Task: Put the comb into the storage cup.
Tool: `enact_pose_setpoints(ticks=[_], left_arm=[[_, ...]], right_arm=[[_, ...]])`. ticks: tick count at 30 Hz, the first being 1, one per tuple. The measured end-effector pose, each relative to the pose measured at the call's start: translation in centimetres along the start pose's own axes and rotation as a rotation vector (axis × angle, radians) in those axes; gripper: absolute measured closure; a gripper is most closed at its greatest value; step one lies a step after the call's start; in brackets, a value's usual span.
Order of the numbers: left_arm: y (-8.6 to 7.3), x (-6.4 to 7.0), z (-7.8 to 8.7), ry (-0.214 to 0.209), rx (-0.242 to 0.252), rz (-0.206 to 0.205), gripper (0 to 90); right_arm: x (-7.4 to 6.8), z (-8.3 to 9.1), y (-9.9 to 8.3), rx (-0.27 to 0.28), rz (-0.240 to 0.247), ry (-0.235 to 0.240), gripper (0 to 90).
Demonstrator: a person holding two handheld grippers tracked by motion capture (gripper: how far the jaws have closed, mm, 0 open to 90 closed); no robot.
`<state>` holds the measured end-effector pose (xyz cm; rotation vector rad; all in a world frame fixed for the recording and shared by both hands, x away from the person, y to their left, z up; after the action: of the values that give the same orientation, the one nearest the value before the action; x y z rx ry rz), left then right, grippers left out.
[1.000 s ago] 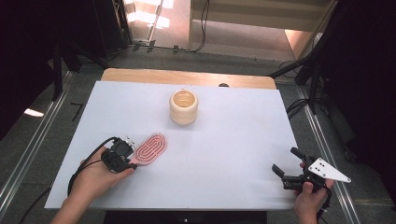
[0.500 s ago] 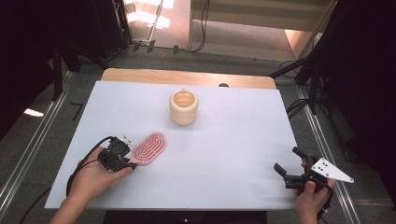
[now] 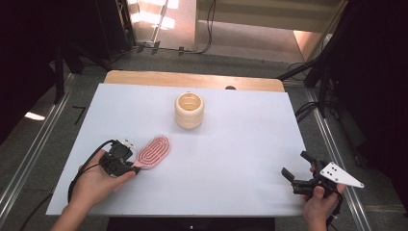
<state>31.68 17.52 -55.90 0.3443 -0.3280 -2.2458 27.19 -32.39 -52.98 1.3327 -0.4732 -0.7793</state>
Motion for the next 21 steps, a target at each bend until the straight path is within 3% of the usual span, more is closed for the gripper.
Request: enact_pose_setpoints(ticks=[9, 14, 19, 21], left_arm=[[0.3, -0.2, 0.6, 0.010, 0.032, 0.006, 70.7], [0.5, -0.3, 0.7, 0.011, 0.050, 0.005, 70.7], [0.3, -0.1, 0.3, 0.006, 0.026, -0.005, 70.7], [0.4, -0.2, 0.1, 0.021, 0.043, -0.003, 70.5]], right_arm=[[-0.8, -0.6, 0.5, -0.014, 0.005, 0.006, 0.0], [-1.6, -1.1, 1.3, 0.000, -0.004, 0.038, 0.0], [-2.1, -1.7, 1.7, -0.004, 0.004, 0.049, 0.0], [-2.2, -1.7, 1.6, -0.008, 0.011, 0.050, 0.0]])
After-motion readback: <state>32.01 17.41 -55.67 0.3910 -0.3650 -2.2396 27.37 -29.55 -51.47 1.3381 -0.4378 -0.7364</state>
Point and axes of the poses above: each handheld gripper's, and its own axes: z roughly backward along the jaws, y roughly out of its top, x roughly to its right, the point moved 10 cm from there along -z, roughly forward along the jaws, and after that the axes turned 12 degrees about y, right-handed, at the moved point
